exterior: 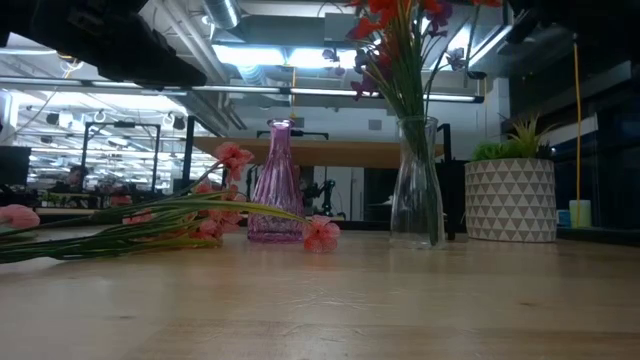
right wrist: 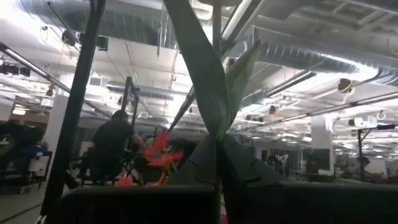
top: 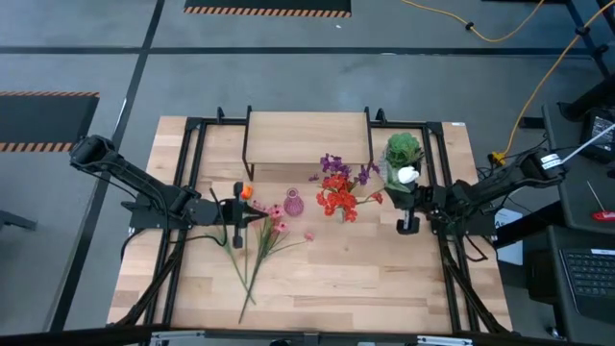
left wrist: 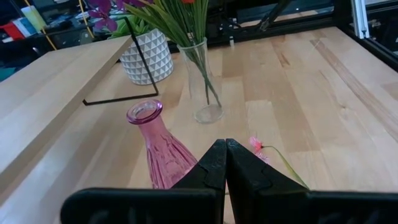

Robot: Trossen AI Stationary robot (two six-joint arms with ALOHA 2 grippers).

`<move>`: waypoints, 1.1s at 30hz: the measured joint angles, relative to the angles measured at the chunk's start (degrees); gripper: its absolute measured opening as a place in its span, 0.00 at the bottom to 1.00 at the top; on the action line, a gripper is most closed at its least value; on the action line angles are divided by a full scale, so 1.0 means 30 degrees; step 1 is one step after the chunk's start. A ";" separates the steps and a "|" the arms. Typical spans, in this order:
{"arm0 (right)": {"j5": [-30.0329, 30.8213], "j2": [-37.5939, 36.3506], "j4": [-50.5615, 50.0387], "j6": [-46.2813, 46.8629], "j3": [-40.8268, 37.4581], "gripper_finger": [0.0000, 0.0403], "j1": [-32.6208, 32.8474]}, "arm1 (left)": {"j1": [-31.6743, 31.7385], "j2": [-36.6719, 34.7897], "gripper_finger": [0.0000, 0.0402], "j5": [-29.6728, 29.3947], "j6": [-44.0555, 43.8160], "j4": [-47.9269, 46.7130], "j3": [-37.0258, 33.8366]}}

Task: Pick and place flowers into a vace then onto a shelf
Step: Put the white flower into the transparent vase

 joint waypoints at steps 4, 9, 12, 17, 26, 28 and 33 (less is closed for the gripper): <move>-0.0221 0.0846 0.0013 -0.0200 0.0552 0.00 -0.0007 | 0.0000 0.0000 0.01 -0.0022 0.0000 0.0193 0.0000; -0.0370 0.2216 0.0066 -0.0181 0.1135 0.00 -0.0233 | 0.0000 -0.0007 0.01 -0.0026 -0.0007 0.0345 0.0000; -0.0365 0.3001 0.0053 0.0522 0.1173 0.00 -0.0378 | 0.0000 -0.0007 0.01 -0.0032 -0.0007 0.0362 0.0000; -0.0357 0.3992 0.0099 0.0391 0.2147 0.00 -0.0415 | 0.0000 -0.0007 0.01 -0.0037 -0.0007 0.0363 0.0000; -0.0335 0.5782 0.0098 0.0444 0.2892 0.00 -0.1130 | 0.0000 -0.0007 0.01 0.0080 -0.0007 0.0369 0.0000; -0.0335 0.6115 0.0089 0.0571 0.2892 0.00 -0.1309 | 0.0000 -0.0007 0.01 0.0080 -0.0007 0.0355 0.0000; -0.0324 0.6563 0.0090 0.0562 0.2892 0.00 -0.1537 | 0.0000 -0.0007 0.01 0.0088 -0.0007 0.0346 -0.0005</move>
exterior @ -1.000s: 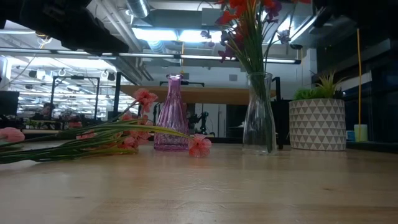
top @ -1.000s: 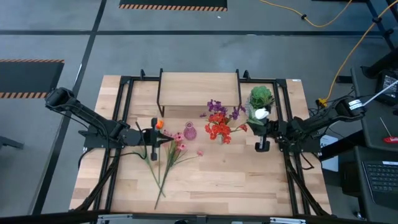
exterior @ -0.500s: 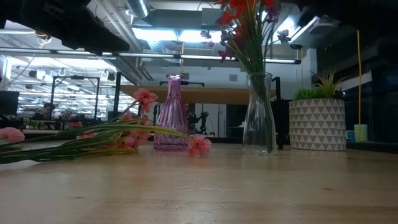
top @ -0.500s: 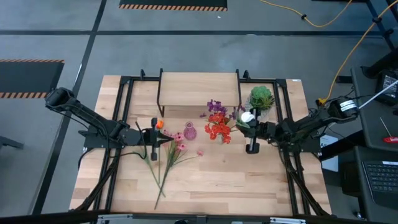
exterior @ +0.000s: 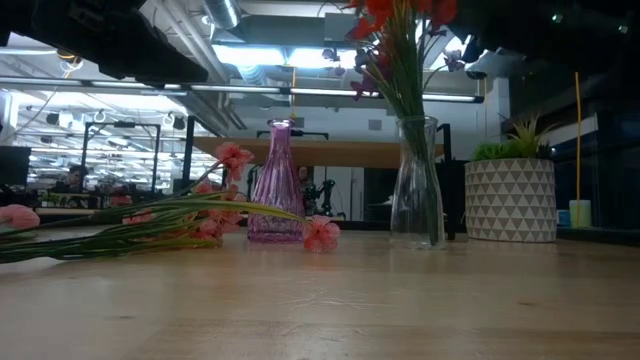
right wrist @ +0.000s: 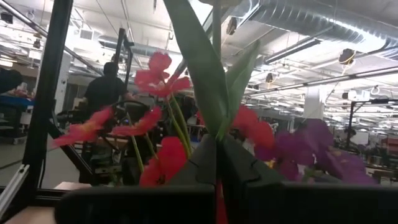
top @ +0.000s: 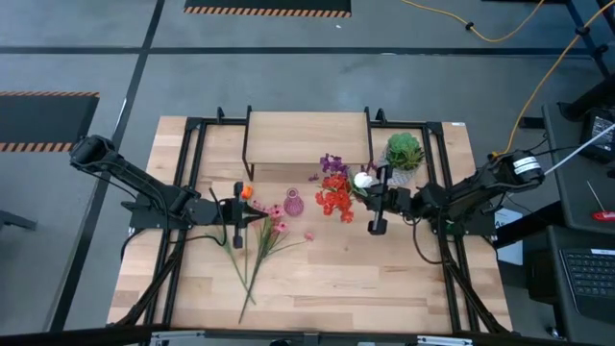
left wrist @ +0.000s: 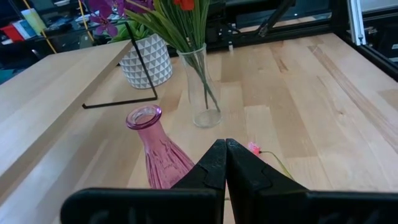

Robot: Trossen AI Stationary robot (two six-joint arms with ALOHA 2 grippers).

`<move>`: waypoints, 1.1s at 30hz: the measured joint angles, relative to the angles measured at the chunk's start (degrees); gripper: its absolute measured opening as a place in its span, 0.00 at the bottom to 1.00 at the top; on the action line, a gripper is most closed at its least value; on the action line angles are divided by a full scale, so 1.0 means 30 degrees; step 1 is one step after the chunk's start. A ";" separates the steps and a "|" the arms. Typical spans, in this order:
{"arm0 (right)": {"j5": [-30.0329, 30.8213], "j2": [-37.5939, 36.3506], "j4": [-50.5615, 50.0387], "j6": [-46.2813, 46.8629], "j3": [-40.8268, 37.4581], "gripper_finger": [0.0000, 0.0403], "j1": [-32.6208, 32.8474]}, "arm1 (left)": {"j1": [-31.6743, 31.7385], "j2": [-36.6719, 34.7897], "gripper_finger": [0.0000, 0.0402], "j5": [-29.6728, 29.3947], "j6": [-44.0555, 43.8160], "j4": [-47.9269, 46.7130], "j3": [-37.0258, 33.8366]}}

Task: Pick and place flowers into a vace then onto a shelf
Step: Put the white flower into the transparent vase

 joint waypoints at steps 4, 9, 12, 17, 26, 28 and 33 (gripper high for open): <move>-0.0004 0.0229 0.0005 -0.0109 0.0000 0.00 0.0000 | 0.0000 0.0000 0.01 0.0020 0.0000 -0.0041 -0.0001; -0.0004 0.0395 0.0009 -0.0104 -0.0302 0.00 0.0000 | 0.0000 0.0000 0.01 0.0021 0.0000 -0.0049 0.0000; 0.0007 0.0395 0.0012 -0.0122 -0.0598 0.00 0.0104 | 0.0000 0.0000 0.01 0.0021 0.0000 -0.0056 0.0005; -0.0004 0.0388 0.0005 -0.0679 -0.0743 0.00 0.0322 | 0.0000 0.0000 0.01 0.0021 0.0000 -0.0056 0.0000; -0.0004 0.0388 -0.0841 -0.0621 -0.0750 0.00 0.0321 | 0.0000 0.0000 0.01 0.0021 0.0000 -0.0056 -0.0001; -0.0004 0.0388 -0.0961 -0.0619 -0.0750 0.00 0.0321 | 0.0000 0.0000 0.01 0.0021 0.0000 -0.0056 0.0005; -0.0004 0.0388 -0.1659 -0.0612 -0.0750 0.00 0.0321 | 0.0000 0.0000 0.01 0.0021 -0.0004 -0.0056 0.0004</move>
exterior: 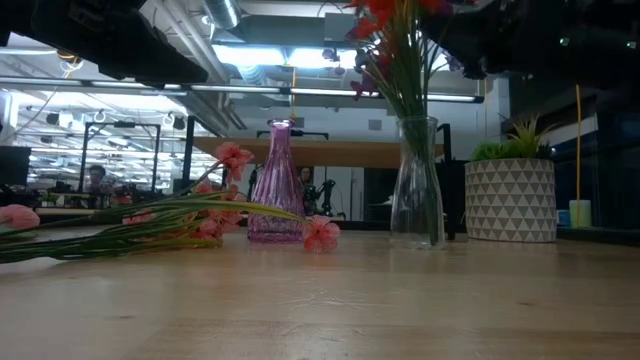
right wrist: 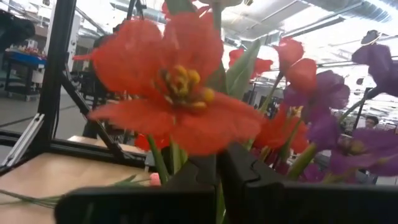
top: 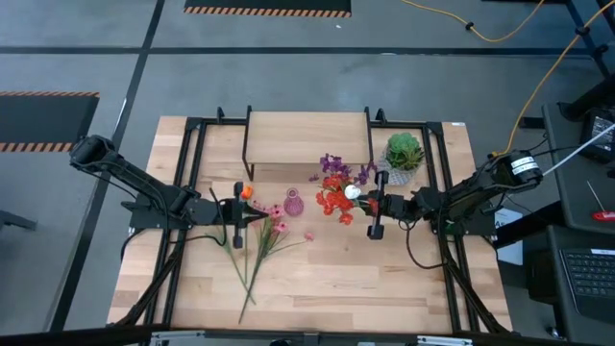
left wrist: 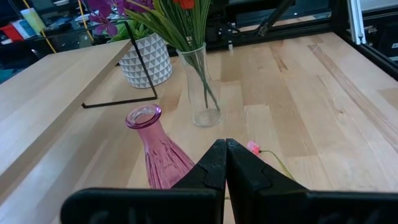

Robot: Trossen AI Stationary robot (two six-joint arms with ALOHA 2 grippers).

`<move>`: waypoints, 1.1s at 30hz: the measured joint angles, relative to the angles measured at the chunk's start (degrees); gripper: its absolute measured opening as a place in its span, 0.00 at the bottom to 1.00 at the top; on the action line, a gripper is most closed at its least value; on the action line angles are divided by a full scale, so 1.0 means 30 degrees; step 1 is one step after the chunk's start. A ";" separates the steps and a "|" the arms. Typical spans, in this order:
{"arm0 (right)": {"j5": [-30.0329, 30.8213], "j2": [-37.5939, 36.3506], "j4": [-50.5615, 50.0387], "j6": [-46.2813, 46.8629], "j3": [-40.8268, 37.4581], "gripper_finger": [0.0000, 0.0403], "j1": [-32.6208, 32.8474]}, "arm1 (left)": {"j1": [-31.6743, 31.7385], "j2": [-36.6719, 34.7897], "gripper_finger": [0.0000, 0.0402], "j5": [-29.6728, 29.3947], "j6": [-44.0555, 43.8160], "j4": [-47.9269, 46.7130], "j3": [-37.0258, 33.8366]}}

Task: Pick and place flowers into a vace then onto a shelf
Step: Put the white flower into the transparent vase

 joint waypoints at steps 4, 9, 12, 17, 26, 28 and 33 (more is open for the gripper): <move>0.0000 0.0000 -0.0143 -0.0007 0.0000 0.00 0.0000 | 0.0000 0.0000 0.01 0.0000 0.0004 0.0000 0.0002; 0.0007 0.0000 -0.0187 -0.0208 0.0000 0.02 0.0000 | 0.0000 0.0000 0.01 0.0000 0.0002 0.0000 -0.0002; 0.0007 0.0000 -0.0652 -0.0211 0.0000 0.01 0.0000 | 0.0000 0.0000 0.01 0.0000 -0.0001 0.0000 0.0002; 0.0015 -0.0007 -0.1454 -0.0376 -0.0007 0.01 0.0000 | 0.0000 0.0000 0.01 0.0000 0.0004 0.0000 0.0002; 0.0852 -0.0029 -0.1593 -0.1221 -0.0007 0.01 -0.0010 | 0.0000 0.0000 0.01 -0.0007 0.0004 0.0000 -0.0006; 0.0874 -0.0029 -0.1907 -0.1224 -0.0001 0.02 -0.0007 | 0.0000 0.0000 0.01 -0.0007 0.0004 0.0000 -0.0006; 0.0878 -0.0029 -0.2591 -0.1029 -0.0007 0.07 -0.0007 | 0.0000 0.0000 0.01 -0.0007 0.0004 0.0000 0.0002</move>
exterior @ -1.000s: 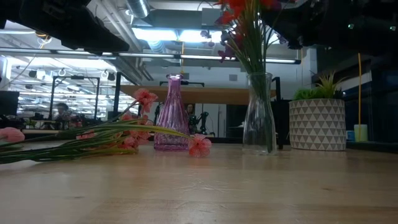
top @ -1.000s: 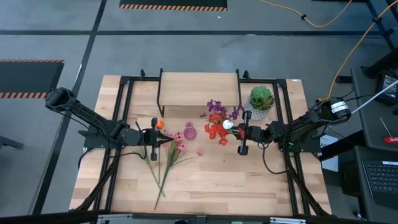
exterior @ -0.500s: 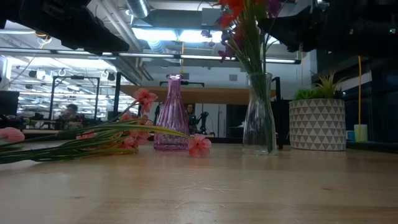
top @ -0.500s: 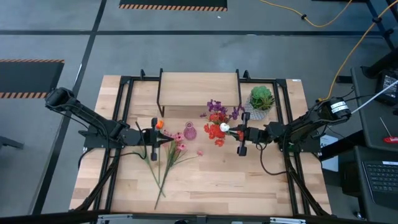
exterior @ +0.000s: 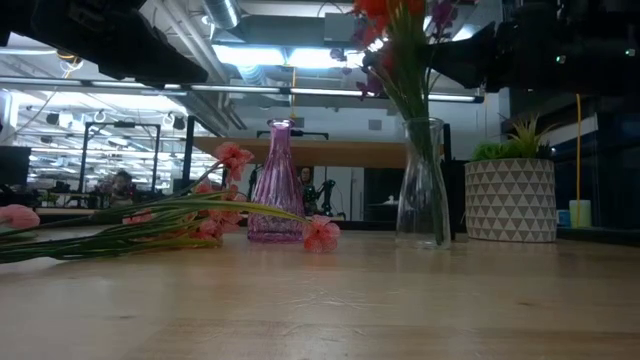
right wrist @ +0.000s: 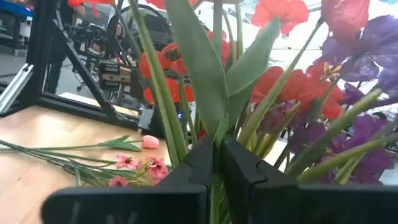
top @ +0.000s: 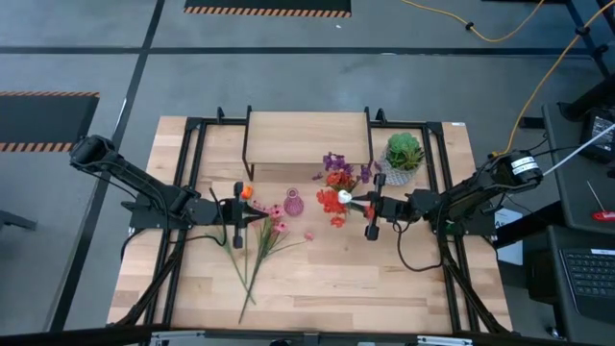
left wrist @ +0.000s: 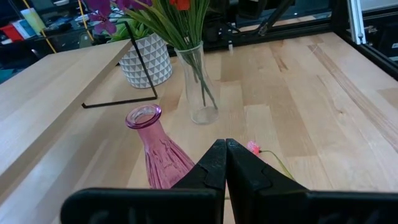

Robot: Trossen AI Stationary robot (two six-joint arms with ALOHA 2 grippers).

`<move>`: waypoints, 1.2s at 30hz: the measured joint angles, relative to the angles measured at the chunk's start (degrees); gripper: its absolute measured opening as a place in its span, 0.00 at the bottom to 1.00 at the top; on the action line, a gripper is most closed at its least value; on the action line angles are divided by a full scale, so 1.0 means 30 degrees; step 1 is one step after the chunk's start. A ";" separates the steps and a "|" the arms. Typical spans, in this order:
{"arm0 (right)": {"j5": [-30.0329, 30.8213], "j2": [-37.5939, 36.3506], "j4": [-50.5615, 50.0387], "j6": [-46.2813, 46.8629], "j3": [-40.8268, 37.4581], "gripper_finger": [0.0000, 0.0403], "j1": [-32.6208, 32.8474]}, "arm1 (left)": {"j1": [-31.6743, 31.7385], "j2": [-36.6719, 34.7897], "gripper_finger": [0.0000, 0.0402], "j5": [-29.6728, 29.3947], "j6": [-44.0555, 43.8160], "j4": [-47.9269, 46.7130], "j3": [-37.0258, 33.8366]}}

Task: Pick and place flowers into a vace then onto a shelf
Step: Put the white flower into the transparent vase

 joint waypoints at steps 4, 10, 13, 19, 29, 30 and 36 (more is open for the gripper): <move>0.0002 0.0000 0.0025 0.0125 0.0000 0.12 0.0000 | 0.0000 0.0000 0.01 0.0000 0.0000 0.0000 0.0000; -0.0004 -0.0052 0.0051 0.0185 0.0000 0.22 0.0000 | 0.0000 0.0000 0.01 0.0000 0.0000 0.0000 -0.0004; -0.0004 -0.0377 0.0029 0.0603 0.0000 0.27 0.0000 | 0.0000 0.0000 0.01 0.0000 0.0000 0.0000 -0.0007; -0.0004 -0.1338 -0.1332 0.1151 0.0000 0.33 0.0000 | 0.0000 0.0000 0.01 0.0000 0.0000 0.0000 -0.0005; -0.0004 -0.3743 -0.4690 0.2770 0.0000 0.33 0.0007 | 0.0000 0.0004 0.01 0.0000 0.0000 -0.0058 -0.0002; -0.0004 -0.4020 -0.5069 0.3042 0.0000 0.33 0.0007 | 0.0000 0.0000 0.01 0.0000 0.0000 -0.0058 0.0000; -0.0004 -0.5672 -0.7499 0.4020 0.0000 0.33 0.0007 | 0.0000 0.0000 0.01 0.0000 0.0000 -0.0064 -0.0002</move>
